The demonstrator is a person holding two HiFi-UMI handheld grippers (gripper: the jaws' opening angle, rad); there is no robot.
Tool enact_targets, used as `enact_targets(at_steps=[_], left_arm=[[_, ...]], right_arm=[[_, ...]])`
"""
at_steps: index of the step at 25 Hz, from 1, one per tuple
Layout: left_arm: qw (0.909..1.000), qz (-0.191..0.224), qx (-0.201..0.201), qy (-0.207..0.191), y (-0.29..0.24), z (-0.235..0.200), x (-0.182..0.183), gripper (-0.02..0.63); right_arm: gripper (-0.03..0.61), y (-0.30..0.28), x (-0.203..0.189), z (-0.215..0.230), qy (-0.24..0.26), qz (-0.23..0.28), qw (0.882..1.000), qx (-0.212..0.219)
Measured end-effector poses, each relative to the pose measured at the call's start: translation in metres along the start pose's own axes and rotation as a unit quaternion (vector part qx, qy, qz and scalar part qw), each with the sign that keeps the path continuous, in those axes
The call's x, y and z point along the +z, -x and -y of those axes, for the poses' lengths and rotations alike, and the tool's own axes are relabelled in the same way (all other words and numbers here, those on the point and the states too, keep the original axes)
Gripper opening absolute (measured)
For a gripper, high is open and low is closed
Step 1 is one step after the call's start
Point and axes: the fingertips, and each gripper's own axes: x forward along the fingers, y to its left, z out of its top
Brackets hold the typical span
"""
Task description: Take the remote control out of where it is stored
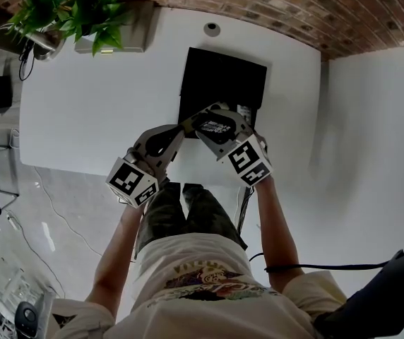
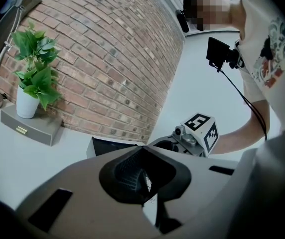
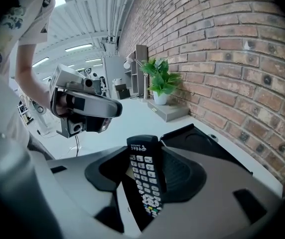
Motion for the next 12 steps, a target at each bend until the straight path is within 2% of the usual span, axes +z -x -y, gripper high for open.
enact_targets(at_steps=[2, 4, 12], left_arm=[[1.0, -0.002, 0.0, -0.003, 0.0, 0.001, 0.002, 0.003], [1.0, -0.004, -0.001, -0.008, 0.0, 0.003, 0.005, 0.003], [0.9999, -0.004, 0.0, -0.016, -0.002, 0.007, 0.013, 0.003]], right_arm=[[0.204, 0.005, 0.004, 0.001, 0.002, 0.009, 1.0, -0.01], [0.13, 0.011, 0.006, 0.004, -0.001, 0.015, 1.0, -0.02], [0.124, 0.025, 0.009, 0.016, -0.033, 0.041, 0.998, -0.042]])
